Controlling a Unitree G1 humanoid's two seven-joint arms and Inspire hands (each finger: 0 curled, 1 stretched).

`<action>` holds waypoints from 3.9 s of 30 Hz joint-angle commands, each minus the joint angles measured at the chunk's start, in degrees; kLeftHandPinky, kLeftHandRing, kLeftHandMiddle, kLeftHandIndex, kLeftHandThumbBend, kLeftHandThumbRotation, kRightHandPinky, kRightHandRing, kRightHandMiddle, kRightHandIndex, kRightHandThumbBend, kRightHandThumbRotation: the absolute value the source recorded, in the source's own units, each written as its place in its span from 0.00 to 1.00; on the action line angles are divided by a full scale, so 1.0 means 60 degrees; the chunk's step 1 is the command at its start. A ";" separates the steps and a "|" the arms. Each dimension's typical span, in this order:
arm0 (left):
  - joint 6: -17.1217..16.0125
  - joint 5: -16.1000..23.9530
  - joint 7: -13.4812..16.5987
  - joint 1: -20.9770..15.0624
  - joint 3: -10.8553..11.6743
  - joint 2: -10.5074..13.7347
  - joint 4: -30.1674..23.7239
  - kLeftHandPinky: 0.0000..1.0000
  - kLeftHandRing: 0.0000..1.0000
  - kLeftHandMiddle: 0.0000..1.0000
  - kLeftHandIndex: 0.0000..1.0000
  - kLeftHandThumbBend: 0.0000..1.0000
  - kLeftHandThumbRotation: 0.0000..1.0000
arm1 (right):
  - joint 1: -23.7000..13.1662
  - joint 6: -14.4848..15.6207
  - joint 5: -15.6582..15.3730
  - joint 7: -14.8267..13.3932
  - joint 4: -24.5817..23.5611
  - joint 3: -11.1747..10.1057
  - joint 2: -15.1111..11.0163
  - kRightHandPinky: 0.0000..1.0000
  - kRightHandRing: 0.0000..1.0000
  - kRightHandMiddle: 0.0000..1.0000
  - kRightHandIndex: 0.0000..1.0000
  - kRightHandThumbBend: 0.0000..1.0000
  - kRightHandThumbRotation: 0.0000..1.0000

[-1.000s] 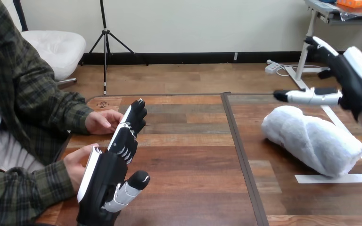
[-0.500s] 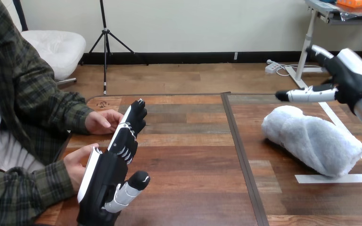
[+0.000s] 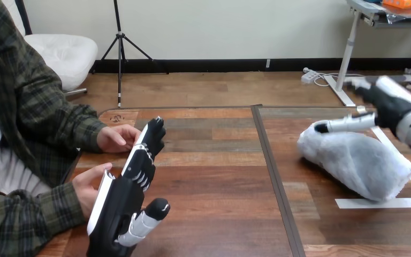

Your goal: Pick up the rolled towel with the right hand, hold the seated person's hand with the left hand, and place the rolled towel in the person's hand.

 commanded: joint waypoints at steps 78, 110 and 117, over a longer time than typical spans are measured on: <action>0.1210 -0.0834 -0.0216 0.2932 -0.0041 0.0678 -0.5236 0.96 0.98 0.98 0.93 1.00 0.85 | -0.2170 -0.0227 -0.0740 -0.1946 0.5053 0.1968 0.1299 0.38 0.45 0.54 0.73 0.95 0.22; 0.1649 -0.0548 0.0030 0.3001 -0.0216 0.0530 -0.5811 0.96 0.98 0.97 0.93 1.00 0.83 | -0.1955 -0.0900 -0.0640 -0.1559 0.5008 0.2114 0.1526 0.33 0.38 0.43 0.45 0.89 0.00; 0.1900 -0.0282 0.0291 0.3140 -0.0198 0.0404 -0.6079 0.95 0.98 0.97 0.93 1.00 0.84 | -0.1998 -0.1002 -0.0243 -0.1261 0.4963 0.1807 0.1586 0.25 0.30 0.36 0.41 0.89 0.00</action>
